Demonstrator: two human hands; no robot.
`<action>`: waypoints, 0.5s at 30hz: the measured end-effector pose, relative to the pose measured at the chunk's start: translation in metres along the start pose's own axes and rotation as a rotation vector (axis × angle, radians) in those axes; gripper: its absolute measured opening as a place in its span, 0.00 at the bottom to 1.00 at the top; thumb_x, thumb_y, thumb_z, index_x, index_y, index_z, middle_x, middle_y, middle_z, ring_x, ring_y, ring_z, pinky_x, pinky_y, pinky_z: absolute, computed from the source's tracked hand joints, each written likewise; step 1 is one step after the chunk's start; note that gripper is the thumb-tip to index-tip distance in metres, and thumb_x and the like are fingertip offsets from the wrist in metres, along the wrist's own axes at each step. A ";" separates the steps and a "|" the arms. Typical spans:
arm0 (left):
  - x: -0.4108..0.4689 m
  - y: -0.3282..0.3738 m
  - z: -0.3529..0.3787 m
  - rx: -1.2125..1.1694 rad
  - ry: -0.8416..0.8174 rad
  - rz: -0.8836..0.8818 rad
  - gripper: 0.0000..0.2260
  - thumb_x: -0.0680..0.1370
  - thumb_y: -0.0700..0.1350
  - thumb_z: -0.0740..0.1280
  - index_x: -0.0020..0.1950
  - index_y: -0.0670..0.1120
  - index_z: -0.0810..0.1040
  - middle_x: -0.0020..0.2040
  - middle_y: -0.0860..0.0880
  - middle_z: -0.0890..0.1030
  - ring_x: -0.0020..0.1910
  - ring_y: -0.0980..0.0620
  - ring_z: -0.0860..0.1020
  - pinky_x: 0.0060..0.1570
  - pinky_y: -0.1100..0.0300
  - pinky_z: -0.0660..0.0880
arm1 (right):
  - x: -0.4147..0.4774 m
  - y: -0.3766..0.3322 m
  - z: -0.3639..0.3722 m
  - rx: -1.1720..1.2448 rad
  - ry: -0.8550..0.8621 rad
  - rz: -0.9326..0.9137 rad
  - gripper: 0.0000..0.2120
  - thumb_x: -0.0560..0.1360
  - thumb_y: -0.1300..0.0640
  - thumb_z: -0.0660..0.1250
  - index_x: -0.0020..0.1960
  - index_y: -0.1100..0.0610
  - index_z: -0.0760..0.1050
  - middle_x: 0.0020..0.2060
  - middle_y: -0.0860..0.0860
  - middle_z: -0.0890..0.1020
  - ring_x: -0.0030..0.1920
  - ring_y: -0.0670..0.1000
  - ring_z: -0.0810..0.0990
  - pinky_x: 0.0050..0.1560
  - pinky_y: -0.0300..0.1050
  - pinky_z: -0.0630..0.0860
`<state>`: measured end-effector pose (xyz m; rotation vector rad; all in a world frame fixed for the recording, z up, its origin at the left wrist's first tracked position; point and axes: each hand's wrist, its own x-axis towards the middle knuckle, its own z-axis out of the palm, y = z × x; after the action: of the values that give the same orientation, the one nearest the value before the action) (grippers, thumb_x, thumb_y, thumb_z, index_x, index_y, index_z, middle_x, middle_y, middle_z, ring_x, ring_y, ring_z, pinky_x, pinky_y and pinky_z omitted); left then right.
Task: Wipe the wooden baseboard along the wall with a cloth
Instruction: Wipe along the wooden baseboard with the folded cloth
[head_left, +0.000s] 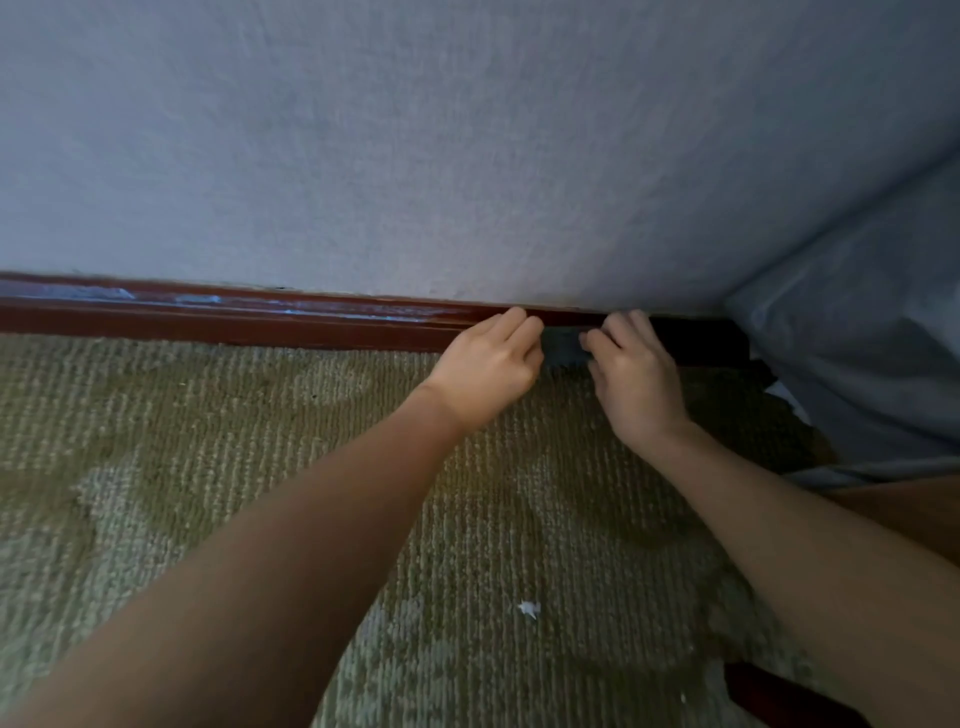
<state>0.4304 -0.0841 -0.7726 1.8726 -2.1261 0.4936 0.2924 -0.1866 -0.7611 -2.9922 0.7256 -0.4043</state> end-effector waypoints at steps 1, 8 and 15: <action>-0.002 -0.001 -0.003 0.002 -0.005 -0.003 0.10 0.70 0.35 0.61 0.35 0.39 0.81 0.34 0.45 0.79 0.34 0.47 0.78 0.34 0.58 0.74 | 0.000 -0.004 0.000 0.009 -0.001 0.024 0.09 0.61 0.78 0.70 0.39 0.69 0.78 0.36 0.62 0.77 0.41 0.62 0.77 0.32 0.53 0.77; -0.022 -0.020 -0.012 0.034 0.039 -0.016 0.12 0.72 0.34 0.58 0.41 0.35 0.82 0.36 0.42 0.79 0.33 0.45 0.78 0.33 0.58 0.74 | 0.012 -0.026 0.005 0.052 0.041 -0.014 0.10 0.60 0.78 0.71 0.38 0.69 0.79 0.33 0.61 0.77 0.37 0.60 0.78 0.29 0.49 0.75; -0.021 -0.015 -0.017 -0.034 0.066 -0.130 0.13 0.72 0.34 0.58 0.44 0.32 0.81 0.38 0.39 0.79 0.34 0.43 0.78 0.34 0.56 0.75 | 0.008 -0.034 -0.001 0.110 0.057 0.077 0.12 0.63 0.76 0.71 0.46 0.69 0.80 0.39 0.62 0.79 0.43 0.63 0.78 0.38 0.53 0.78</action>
<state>0.4479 -0.0594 -0.7647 1.9323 -1.9440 0.4808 0.3144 -0.1602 -0.7551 -2.8513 0.7930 -0.5105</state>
